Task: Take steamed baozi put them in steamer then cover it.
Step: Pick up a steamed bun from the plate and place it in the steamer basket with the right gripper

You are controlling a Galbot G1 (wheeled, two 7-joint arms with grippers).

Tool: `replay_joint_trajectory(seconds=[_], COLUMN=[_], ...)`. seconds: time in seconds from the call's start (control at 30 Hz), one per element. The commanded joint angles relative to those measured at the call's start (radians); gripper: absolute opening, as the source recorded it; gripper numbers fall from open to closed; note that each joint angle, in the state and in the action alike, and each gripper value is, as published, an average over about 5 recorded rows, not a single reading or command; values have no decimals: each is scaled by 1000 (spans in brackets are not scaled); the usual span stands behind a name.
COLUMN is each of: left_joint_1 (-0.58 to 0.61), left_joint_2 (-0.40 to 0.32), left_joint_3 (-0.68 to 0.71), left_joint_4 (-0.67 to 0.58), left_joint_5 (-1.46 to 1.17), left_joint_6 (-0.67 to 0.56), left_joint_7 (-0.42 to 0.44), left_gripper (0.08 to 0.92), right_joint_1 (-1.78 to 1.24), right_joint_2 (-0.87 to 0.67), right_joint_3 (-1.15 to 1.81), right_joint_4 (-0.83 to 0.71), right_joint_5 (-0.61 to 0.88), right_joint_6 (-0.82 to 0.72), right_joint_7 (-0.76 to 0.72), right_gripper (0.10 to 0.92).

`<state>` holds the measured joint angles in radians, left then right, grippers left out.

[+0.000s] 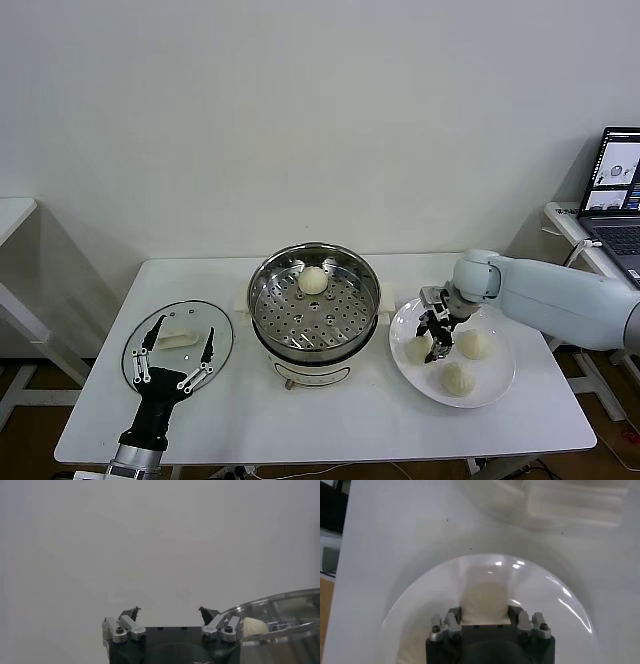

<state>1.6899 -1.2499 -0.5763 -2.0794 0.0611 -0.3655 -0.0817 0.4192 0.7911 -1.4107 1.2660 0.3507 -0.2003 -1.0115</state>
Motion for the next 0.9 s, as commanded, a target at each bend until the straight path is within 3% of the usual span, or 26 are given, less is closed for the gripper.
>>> replay_joint_trajectory(seconds=[0.03, 0.43, 0.9], left_joint_1=[2, 2, -14], left_joint_2=[0, 0, 3], left_joint_3=[1, 23, 33], left_joint_4=[-11, -14, -4], left_joint_5=[1, 1, 0], left_joint_6=[2, -6, -15], left_joint_7=[1, 2, -5], left_gripper=[823, 823, 823], right_joint_1=[250, 501, 366], right_joint_2=[-11, 146, 481], right_joint_3=[-12, -38, -70], right_joint_4=[38, 123, 54], right_joint_5=[-2, 142, 275], right_joint_6=[42, 26, -83], right_joint_7=[-157, -187, -43], right_gripper=[626, 622, 619])
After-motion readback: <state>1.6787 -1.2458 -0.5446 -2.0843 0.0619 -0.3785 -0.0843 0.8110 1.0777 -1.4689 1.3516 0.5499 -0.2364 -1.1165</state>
